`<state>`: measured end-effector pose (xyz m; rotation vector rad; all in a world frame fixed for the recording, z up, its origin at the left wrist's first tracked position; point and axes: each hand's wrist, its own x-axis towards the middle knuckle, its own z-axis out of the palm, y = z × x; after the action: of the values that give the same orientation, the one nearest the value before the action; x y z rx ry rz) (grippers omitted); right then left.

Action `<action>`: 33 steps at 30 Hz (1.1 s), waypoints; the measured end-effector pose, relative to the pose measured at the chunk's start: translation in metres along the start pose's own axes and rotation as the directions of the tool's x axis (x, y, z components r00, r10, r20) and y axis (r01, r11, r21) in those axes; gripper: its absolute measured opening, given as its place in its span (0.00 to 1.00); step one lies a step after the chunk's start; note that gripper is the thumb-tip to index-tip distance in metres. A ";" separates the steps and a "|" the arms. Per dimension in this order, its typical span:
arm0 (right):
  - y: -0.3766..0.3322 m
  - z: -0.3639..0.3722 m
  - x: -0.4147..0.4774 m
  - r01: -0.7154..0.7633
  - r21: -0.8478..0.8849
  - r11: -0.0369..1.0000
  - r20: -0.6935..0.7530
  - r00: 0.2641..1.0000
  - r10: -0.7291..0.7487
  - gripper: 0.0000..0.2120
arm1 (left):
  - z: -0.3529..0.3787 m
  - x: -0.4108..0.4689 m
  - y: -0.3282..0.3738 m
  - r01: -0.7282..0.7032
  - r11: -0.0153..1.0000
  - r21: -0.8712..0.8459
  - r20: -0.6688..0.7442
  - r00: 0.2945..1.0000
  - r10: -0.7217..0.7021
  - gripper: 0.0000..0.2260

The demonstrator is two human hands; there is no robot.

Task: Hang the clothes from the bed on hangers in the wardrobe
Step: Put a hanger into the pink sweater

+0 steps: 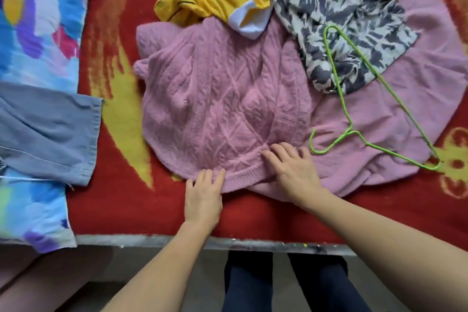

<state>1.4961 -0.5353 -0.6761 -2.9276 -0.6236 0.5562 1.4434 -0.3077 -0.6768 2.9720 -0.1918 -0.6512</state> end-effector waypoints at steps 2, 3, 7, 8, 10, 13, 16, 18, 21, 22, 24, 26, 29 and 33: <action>-0.005 -0.007 0.002 -0.076 0.042 0.996 0.003 0.997 0.076 0.19 | -0.010 0.003 -0.008 -0.009 1.000 -0.022 -0.009 1.000 0.009 0.19; -0.007 -0.017 0.002 -0.121 0.078 0.990 0.017 0.993 0.120 0.16 | -0.016 0.002 -0.010 -0.006 0.999 -0.046 0.006 1.000 0.006 0.16; -0.018 -0.062 -0.012 -0.327 0.199 0.924 0.199 0.936 0.289 0.11 | -0.053 -0.018 -0.011 0.016 0.986 -0.164 0.073 0.997 -0.004 0.12; -0.020 -0.073 -0.018 -0.354 0.207 0.912 0.216 0.926 0.310 0.12 | -0.065 -0.025 -0.010 0.020 0.980 -0.196 0.078 0.997 -0.005 0.11; -0.024 -0.098 -0.029 -0.380 0.206 0.902 0.216 0.916 0.337 0.12 | -0.091 -0.038 -0.006 0.010 0.979 -0.206 0.088 0.996 0.008 0.09; -0.025 -0.143 -0.044 -0.389 0.230 0.892 0.201 0.916 0.347 0.10 | -0.136 -0.055 -0.003 -0.023 0.967 -0.253 0.011 1.000 0.026 0.09; -0.027 -0.195 -0.058 -0.354 0.294 0.888 0.141 0.935 0.326 0.09 | -0.180 -0.068 -0.005 -0.107 0.971 -0.216 -0.093 0.992 0.088 0.13; -0.028 -0.232 -0.067 -0.309 0.369 0.877 0.077 0.950 0.302 0.15 | -0.213 -0.074 -0.011 -0.128 0.981 -0.145 -0.167 0.981 0.103 0.16; -0.029 -0.292 -0.081 -0.215 0.481 0.850 -0.064 0.958 0.279 0.23 | -0.275 -0.089 -0.017 -0.110 0.974 -0.196 -0.303 0.952 0.046 0.15; -0.029 -0.313 -0.087 -0.168 0.496 0.852 -0.131 0.955 0.265 0.23 | -0.297 -0.096 -0.015 -0.109 0.968 -0.225 -0.342 0.939 0.026 0.16; -0.031 -0.356 -0.104 -0.080 0.495 0.865 -0.263 0.935 0.236 0.21 | -0.342 -0.116 -0.007 -0.117 0.941 -0.317 -0.397 0.918 -0.019 0.19; -0.036 -0.402 -0.124 0.015 0.487 0.873 -0.383 0.902 0.197 0.17 | -0.383 -0.137 0.001 -0.156 0.889 -0.430 -0.451 0.890 -0.062 0.19; -0.044 -0.467 -0.159 0.155 0.452 0.878 -0.538 0.833 0.129 0.13 | -0.439 -0.170 0.017 -0.234 0.811 -0.535 -0.569 0.810 -0.141 0.06; -0.058 -0.544 -0.203 0.230 0.393 0.890 -0.660 0.745 0.099 0.13 | -0.509 -0.214 0.042 -0.344 0.760 -0.551 -0.729 0.642 -0.238 0.05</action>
<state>1.5037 -0.5758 -0.0942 -2.3760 -0.4170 -0.3390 1.4611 -0.2867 -0.1240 2.2379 0.0243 0.5344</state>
